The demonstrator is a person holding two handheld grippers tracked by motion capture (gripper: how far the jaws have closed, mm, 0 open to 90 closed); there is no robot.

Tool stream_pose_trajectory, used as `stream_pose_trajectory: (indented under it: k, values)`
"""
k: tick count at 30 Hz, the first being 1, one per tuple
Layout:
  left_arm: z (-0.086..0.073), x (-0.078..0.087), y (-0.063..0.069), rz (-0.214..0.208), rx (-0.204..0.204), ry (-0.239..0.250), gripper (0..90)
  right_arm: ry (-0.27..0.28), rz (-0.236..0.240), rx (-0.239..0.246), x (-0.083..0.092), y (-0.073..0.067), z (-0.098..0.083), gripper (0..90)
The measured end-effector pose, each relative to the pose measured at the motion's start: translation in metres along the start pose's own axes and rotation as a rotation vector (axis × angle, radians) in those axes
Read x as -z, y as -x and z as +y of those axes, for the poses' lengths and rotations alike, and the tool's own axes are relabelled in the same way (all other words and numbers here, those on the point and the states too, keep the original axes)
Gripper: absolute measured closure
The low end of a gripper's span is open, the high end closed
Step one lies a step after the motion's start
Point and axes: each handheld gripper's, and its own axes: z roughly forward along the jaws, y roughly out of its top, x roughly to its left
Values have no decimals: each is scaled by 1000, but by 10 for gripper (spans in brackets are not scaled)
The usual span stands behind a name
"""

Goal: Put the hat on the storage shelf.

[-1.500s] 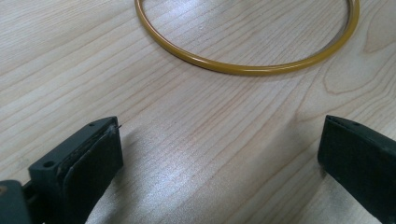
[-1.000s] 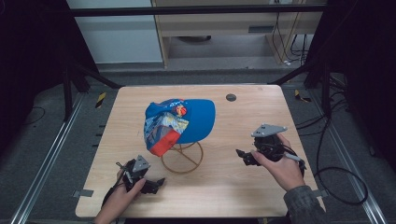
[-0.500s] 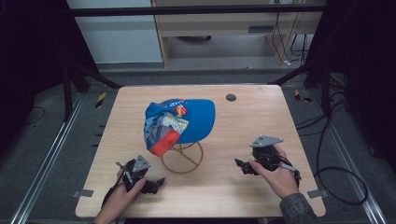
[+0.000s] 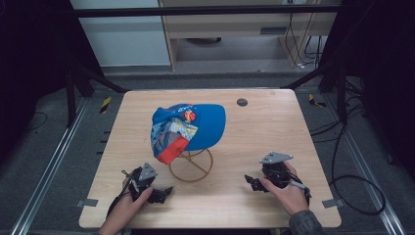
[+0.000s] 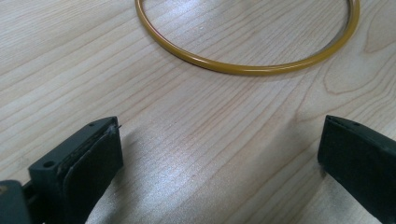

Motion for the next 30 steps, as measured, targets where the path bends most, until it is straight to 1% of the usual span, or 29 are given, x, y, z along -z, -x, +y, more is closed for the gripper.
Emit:
stream_pose_trajectory:
  k: [6,9,13,19,20,21,22,24,30]
  values:
    - [0,0,0,0,0,0,0,-3,7,-17,-6,-2,-6,127]
    - [0,0,0,0,0,0,0,-1,0,-9,-9,-2,-9,121]
    - [0,0,0,0,1,0,0,-5,-11,-19,-13,-3,-13,117]
    - [0,0,0,0,0,0,0,-40,-24,-25,-23,-6,-22,92]
    - [0,0,0,1,1,1,0,-26,-41,-15,-24,-7,-24,84]
    - [0,0,0,0,1,0,0,-16,-47,-9,-25,-8,-25,77]
    - [0,0,0,0,0,0,0,-9,-50,-15,-26,-8,-26,71]
    - [0,0,0,0,0,0,0,-6,-53,-11,-26,-8,-26,66]
    - [0,0,0,-2,-1,0,0,-7,-59,-20,-28,-10,-25,55]
